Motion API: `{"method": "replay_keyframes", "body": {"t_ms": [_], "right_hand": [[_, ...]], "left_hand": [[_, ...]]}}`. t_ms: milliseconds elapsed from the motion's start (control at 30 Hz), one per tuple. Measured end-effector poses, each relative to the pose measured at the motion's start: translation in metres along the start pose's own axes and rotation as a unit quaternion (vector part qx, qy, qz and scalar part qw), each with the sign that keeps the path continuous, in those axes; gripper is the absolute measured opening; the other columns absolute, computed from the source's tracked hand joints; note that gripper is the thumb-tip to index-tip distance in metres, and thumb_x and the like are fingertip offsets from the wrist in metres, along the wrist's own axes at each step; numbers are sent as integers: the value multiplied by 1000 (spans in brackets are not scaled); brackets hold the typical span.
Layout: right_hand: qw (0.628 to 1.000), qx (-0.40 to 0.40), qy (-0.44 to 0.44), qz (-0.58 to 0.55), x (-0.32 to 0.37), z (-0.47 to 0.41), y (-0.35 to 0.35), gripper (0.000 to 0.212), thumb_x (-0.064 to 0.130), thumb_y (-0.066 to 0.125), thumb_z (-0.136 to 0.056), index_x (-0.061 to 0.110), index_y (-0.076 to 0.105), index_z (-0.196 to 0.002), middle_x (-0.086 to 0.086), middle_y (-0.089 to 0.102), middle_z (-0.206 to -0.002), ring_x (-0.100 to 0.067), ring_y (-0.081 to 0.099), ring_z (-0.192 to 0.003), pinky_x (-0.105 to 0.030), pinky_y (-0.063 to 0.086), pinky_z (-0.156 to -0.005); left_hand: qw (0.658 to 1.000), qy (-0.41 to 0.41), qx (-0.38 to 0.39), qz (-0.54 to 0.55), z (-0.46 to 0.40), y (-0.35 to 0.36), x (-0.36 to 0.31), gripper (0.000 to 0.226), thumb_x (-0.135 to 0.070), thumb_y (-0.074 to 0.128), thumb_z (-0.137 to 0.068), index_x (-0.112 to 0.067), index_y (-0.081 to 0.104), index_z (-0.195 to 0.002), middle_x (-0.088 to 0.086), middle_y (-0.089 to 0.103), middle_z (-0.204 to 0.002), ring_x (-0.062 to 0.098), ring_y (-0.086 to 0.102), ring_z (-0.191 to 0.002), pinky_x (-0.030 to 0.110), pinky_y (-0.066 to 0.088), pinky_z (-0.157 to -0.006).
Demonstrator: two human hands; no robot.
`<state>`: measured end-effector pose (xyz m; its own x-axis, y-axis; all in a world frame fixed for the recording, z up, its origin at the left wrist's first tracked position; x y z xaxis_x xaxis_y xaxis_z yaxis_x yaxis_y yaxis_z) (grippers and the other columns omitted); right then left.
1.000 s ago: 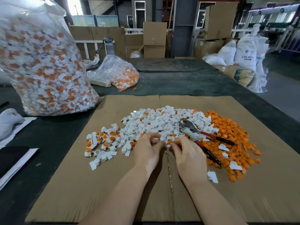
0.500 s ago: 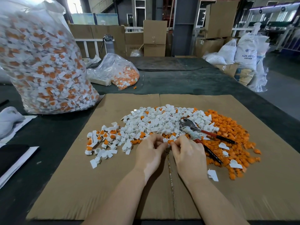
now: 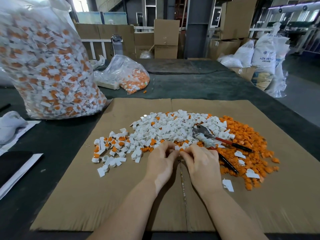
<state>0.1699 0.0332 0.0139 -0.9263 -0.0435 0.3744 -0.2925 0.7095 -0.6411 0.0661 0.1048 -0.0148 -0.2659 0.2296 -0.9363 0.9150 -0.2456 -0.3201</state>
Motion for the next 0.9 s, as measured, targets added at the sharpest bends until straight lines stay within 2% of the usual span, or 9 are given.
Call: {"method": "replay_keyframes", "body": {"t_ms": [67,133,267,533,900], "right_hand": [[1000,3,8,-19,-1,0,-1,12,15,77,-75,12,66,-78,3,63,-67,-17,60,-63,-31,33,-69],[999,12,13,-39,-3,0,-1,17,13,77,-75,12,68,-89,3,64,-74,-17,61,-71,-31,33,-70],[998,34,15,-59,-3,0,1,25,8,74,-78,16,71,-101,3,65,-84,-19,61,-80,-33,36,-73],[998,25,11,-51,-1,-2,-2,21,7,76,-75,15,72,-93,2,65,-80,-21,61,-78,-34,36,-70],[999,16,0,-32,1,-3,-3,20,5,77,-73,14,71,-90,1,65,-79,-21,62,-77,-34,39,-68]], "left_hand": [[999,-12,-4,29,0,0,1,7,-14,58,-92,-18,63,-95,-7,59,-74,6,55,-71,10,40,-62],[999,-19,-2,49,0,0,1,10,-12,57,-92,-17,64,-98,-4,60,-76,8,57,-74,13,42,-67],[999,-8,2,50,0,0,0,11,-11,58,-91,-17,65,-98,-6,61,-74,5,57,-72,8,40,-62],[1000,6,6,29,1,-1,0,16,-13,60,-90,-27,63,-85,-10,60,-69,-6,54,-64,5,37,-59],[1000,-4,-1,13,-2,0,4,10,-16,62,-88,-24,63,-83,-7,60,-69,4,54,-66,7,38,-56]]}}
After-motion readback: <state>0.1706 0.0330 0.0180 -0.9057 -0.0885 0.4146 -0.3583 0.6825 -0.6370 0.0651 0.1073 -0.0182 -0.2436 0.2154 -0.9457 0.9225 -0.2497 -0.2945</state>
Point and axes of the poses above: each hand's wrist, its own z-axis away from the middle knuckle, its own y-axis out of the palm, x = y × z, the point moved 6 cm from there along -z, towards the middle knuckle
